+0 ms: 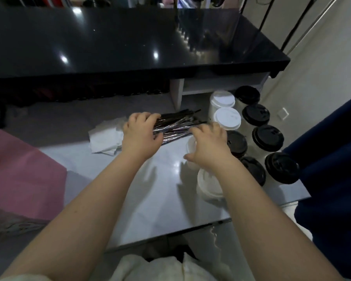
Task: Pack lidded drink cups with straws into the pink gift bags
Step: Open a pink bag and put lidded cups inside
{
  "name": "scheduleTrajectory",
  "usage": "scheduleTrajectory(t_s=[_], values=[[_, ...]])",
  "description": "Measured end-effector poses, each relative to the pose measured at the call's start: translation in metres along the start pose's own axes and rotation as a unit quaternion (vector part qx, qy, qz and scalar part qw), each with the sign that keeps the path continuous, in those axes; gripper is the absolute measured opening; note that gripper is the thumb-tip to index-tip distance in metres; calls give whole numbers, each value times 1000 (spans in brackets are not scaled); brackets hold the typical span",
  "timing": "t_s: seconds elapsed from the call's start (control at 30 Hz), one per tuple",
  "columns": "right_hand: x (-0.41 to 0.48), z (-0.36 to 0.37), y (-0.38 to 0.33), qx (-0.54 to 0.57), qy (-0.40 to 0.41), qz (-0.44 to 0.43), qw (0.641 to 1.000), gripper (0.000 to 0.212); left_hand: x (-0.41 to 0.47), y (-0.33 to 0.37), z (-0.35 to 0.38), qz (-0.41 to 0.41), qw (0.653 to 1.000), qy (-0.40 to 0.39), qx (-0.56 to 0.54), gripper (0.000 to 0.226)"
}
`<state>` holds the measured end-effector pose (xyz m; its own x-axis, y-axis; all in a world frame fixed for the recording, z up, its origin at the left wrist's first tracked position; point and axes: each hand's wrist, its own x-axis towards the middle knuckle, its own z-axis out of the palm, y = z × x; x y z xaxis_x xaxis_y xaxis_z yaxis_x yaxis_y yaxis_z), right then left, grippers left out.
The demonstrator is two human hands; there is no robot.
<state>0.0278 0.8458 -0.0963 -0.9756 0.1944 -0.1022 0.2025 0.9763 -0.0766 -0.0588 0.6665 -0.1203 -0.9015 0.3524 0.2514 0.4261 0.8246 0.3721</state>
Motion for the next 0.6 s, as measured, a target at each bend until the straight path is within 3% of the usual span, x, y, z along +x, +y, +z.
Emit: scheduleTrajectory(t_s=[0.2, 0.33, 0.5, 0.6], values=[[16, 9, 9, -44, -68, -77, 994, 95, -7, 23, 11, -6, 997, -26, 72, 54], [18, 12, 9, -54, -26, -101, 993, 87, -28, 19, 16, -46, 995, -41, 77, 51], [20, 8, -13, 10, 46, -158, 986, 84, -51, 6, 2, -100, 991, -2, 83, 51], [13, 8, -41, 73, 23, -197, 977, 85, -75, -5, -13, -154, 984, -5, 92, 51]])
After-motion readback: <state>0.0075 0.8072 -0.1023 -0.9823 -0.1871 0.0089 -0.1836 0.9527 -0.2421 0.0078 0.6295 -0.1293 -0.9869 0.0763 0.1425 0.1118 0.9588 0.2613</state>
